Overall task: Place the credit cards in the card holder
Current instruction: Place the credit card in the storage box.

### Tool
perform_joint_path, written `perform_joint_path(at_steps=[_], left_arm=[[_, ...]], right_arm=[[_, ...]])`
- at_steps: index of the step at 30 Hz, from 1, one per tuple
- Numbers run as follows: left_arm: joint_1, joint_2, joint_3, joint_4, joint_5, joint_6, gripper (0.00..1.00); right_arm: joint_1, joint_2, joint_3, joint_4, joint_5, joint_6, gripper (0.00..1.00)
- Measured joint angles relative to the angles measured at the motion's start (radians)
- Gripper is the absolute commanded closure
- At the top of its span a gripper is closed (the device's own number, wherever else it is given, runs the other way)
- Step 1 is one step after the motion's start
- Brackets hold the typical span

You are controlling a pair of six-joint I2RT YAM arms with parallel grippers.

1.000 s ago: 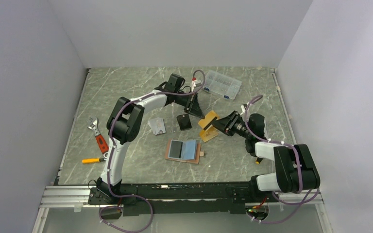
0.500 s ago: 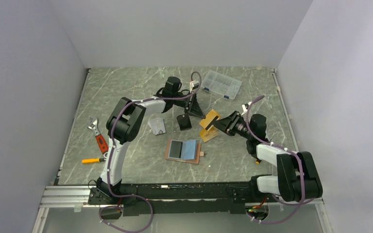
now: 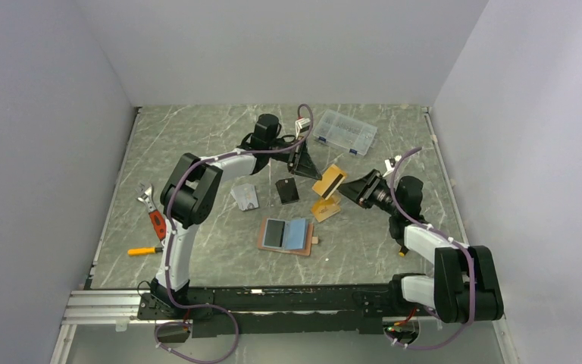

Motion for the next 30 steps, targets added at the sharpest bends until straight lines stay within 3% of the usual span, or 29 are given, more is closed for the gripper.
perform_joint_path(at_steps=[17, 30], left_arm=[[0.0, -0.003, -0.003, -0.053, 0.011, 0.042, 1.0], [-0.031, -0.003, -0.003, -0.083, 0.061, 0.064, 1.0]], right_arm=[[-0.089, -0.064, 0.007, 0.138, -0.073, 0.088, 0.62], [-0.089, 0.166, 0.106, 0.307, -0.159, 0.136, 0.56]])
